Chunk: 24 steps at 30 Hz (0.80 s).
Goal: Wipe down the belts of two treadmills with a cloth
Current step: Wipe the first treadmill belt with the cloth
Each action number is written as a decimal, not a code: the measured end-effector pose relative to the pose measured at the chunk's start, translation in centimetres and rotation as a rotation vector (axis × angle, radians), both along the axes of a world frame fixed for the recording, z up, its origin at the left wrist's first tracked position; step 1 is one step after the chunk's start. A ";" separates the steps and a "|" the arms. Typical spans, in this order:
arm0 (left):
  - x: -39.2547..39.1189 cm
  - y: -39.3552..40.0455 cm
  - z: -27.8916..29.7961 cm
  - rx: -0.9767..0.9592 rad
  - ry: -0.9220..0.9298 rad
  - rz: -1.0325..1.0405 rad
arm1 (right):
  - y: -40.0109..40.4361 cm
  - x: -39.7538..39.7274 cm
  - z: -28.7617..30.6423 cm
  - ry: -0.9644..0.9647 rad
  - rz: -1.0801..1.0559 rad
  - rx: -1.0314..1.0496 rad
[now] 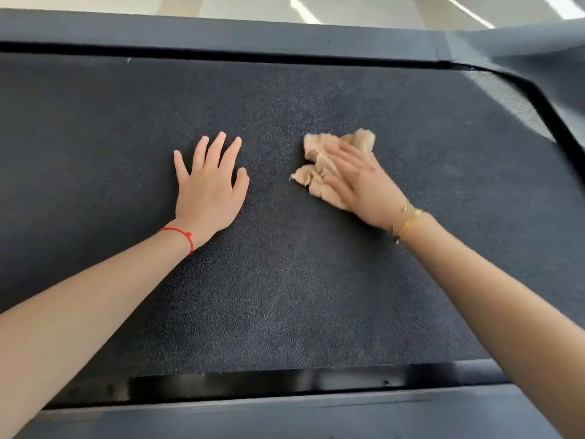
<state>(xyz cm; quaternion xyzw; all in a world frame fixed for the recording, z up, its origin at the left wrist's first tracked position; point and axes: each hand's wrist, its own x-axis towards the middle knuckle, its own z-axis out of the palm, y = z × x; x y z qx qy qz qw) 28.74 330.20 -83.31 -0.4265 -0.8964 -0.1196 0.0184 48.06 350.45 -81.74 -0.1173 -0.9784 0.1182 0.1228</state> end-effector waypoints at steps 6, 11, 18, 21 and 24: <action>0.1 0.0 -0.1 -0.005 0.018 -0.008 | 6.5 -7.7 0.2 -0.044 -0.179 0.021; 0.1 0.2 0.1 -0.015 0.042 0.002 | 7.5 -14.5 0.5 -0.063 -0.269 0.062; -0.2 0.0 0.1 -0.033 0.040 0.008 | 9.1 -14.0 0.6 -0.032 -0.134 0.052; -0.2 0.1 0.0 -0.028 0.037 0.004 | 11.3 -10.6 1.2 -0.086 -0.256 0.094; -0.2 0.1 0.1 -0.020 0.031 0.007 | 9.8 -8.3 1.7 -0.010 -0.270 0.025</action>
